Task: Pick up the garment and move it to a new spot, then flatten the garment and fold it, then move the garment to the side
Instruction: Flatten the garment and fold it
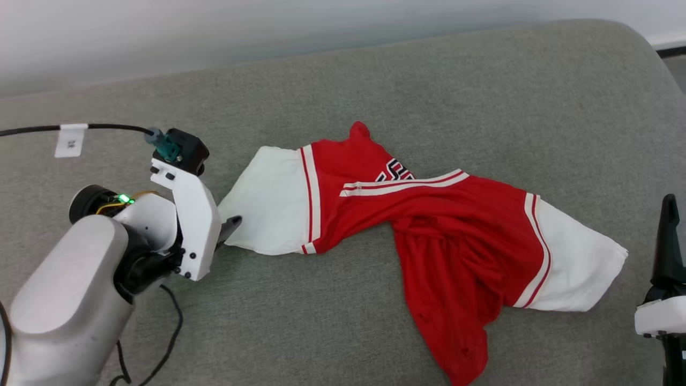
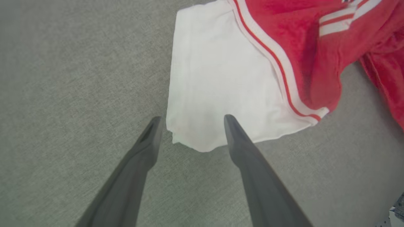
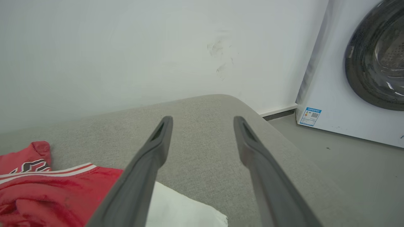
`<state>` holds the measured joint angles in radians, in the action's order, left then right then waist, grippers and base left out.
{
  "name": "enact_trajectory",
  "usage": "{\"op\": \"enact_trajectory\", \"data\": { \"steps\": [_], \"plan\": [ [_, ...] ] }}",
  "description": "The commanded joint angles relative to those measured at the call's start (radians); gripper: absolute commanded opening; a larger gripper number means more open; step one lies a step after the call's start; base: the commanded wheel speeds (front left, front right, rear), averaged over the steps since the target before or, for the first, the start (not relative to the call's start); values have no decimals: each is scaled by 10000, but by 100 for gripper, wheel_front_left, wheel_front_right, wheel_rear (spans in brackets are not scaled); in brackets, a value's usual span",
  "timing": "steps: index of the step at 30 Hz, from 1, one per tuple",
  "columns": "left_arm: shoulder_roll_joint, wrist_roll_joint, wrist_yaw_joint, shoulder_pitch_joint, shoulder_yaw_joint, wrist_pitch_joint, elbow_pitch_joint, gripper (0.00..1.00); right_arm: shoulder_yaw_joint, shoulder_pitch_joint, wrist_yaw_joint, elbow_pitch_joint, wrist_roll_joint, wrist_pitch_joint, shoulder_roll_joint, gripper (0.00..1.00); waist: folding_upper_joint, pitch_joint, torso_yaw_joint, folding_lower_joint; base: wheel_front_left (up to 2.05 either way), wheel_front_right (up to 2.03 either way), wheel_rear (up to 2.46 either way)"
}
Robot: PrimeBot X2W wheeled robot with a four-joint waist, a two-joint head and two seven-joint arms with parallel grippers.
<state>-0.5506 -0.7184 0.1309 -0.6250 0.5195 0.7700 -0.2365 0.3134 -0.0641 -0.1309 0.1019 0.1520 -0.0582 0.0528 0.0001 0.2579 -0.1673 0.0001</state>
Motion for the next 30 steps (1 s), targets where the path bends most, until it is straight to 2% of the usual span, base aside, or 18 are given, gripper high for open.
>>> {"op": "enact_trajectory", "data": {
  "steps": [1, 4, 11, 12, 14, 15, 21, 30],
  "plan": [
    [-86, 28, -14, -85, 85, 121, -96, 100, -31, -195, 3, -50, 108, -88, -37, 100, -1, 172, -163, -1, 0, 0, 0],
    [-262, 160, -14, -387, 391, 584, -461, 100, -126, -217, 3, -281, 211, -239, -39, 100, -1, 351, -293, -1, 0, 0, 0],
    [-174, -3, -14, -292, 954, 1000, -1243, 100, -245, -415, 3, -637, 235, -486, -38, 100, -1, 611, -390, -1, 0, 0, 0],
    [-172, -37, -14, -247, 1050, 1046, -1338, 78, -262, -427, 3, -664, 219, -505, -37, 100, -1, 637, -386, -1, 0, 0, 0],
    [-192, -71, -14, -194, 1096, 890, -1528, 2, -303, -422, 3, -729, 172, -515, -39, 100, -1, 682, -357, -1, 0, 0, 0],
    [-179, -105, -16, -191, 1055, 785, -1632, 0, -306, -440, 3, -748, 142, -527, -37, 100, -1, 695, -333, -1, 0, 0, 0],
    [-321, -175, -38, -86, 770, -200, -1799, 0, -345, -444, 3, -844, -63, -416, -38, 100, -1, 483, -65, -1, 0, 0, 0],
    [-781, -373, -422, 1025, -6, -2013, -498, 0, -452, -25, 3, -802, -421, 248, -36, 100, -1, -378, 616, -1, 0, 0, 0]
  ]
}}
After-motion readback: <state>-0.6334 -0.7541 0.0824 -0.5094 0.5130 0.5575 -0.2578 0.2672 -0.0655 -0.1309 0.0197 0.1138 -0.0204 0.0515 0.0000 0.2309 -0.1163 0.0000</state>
